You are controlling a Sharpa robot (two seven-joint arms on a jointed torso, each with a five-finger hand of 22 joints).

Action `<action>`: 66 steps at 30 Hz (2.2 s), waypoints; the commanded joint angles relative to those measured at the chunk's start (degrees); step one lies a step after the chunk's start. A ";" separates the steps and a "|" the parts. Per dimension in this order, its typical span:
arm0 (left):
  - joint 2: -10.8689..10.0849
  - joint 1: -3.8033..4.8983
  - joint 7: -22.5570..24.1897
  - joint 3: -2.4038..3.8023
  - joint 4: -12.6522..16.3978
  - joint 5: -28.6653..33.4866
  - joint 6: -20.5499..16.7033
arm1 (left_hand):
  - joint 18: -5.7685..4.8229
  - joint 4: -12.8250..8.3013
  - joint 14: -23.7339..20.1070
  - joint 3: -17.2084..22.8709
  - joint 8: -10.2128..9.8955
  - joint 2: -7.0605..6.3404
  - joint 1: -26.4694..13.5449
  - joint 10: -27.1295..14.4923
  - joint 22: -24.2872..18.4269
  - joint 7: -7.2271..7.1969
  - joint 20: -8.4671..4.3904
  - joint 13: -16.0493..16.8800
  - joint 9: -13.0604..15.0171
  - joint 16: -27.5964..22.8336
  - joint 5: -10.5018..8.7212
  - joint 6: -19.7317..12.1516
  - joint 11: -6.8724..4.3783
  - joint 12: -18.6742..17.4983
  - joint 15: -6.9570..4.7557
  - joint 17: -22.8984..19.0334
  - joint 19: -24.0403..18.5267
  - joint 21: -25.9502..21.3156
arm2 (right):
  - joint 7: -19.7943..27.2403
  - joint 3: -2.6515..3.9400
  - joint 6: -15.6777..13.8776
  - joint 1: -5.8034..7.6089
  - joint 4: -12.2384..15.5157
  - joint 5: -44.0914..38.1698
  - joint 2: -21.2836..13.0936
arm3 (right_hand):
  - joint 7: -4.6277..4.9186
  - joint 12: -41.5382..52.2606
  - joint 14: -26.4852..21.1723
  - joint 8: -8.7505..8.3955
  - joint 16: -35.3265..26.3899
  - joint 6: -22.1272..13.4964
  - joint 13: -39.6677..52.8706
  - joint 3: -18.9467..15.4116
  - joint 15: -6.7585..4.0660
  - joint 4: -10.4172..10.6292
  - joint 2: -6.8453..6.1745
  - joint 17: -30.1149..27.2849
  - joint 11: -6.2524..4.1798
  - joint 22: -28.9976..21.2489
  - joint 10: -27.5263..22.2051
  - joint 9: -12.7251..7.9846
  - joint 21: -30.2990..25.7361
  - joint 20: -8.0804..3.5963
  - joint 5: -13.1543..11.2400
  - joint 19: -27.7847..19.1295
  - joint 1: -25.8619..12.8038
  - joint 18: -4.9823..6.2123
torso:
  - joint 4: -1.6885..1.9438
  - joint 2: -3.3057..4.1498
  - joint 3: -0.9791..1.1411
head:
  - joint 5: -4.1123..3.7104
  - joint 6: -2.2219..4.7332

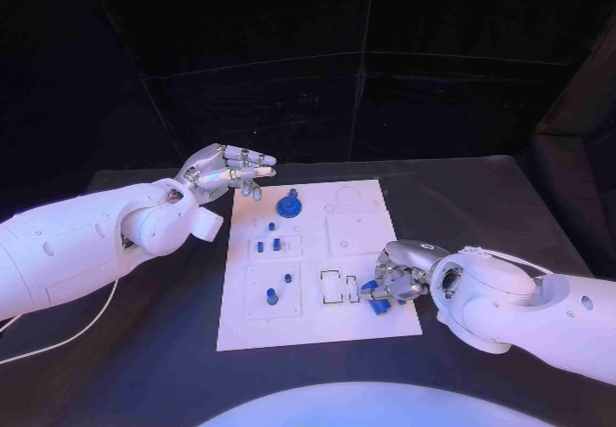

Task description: Assemble the parts on the task board

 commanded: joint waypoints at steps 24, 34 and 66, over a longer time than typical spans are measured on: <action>0.25 0.05 -0.15 0.01 0.04 0.27 1.14 | 0.80 -0.28 -0.43 -0.25 0.33 0.27 -0.02 -0.56 -0.10 0.38 0.46 0.01 -0.02 0.00 -0.07 -0.35 0.03 0.22 0.18 -0.13 -0.03 -0.40 | 2.76 0.04 -12.69 -0.01 1.90 9.57 2.10 | -0.50 0.49 4.65 -0.11 0.35 1.12 1.81 -1.06 -0.68 -0.22 0.51 8.21 -0.36 0.38 0.73 1.05 0.41 -0.39 2.67 0.43 -0.85 -0.98 | 0.04 0.09 -0.02 | 0.50 0.32; 0.42 0.05 -0.32 0.01 0.07 0.27 1.32 | 0.80 -0.30 -0.45 -0.25 0.34 0.27 0.00 -0.62 -0.11 0.39 0.46 0.01 -0.03 0.01 -0.07 -0.39 0.04 0.24 0.19 -0.15 -0.03 -0.42 | 1.77 0.06 -11.72 0.01 -1.23 9.95 6.11 | -0.48 0.45 4.66 -0.24 0.37 1.15 1.84 -1.34 -0.70 -0.20 0.29 8.28 -0.35 0.37 0.75 1.14 0.40 -0.42 2.63 0.44 -0.97 -0.98 | 0.06 0.10 -0.02 | 0.97 0.29; 0.32 0.06 -0.64 0.01 0.06 0.27 1.48 | 0.80 -0.30 -0.45 -0.25 0.34 0.27 0.00 -0.62 -0.11 0.39 0.46 0.01 -0.03 0.01 -0.07 -0.39 0.04 0.24 0.19 -0.15 -0.03 -0.42 | 0.04 0.07 -11.45 0.02 -3.78 7.51 8.87 | -0.16 -2.28 4.54 -2.43 0.05 0.69 0.81 -2.31 -0.48 0.40 -9.53 7.93 -0.03 -1.12 -0.07 3.62 -0.82 -0.31 -24.19 -0.16 -16.45 -0.78 | -0.04 0.02 0.00 | 1.38 0.00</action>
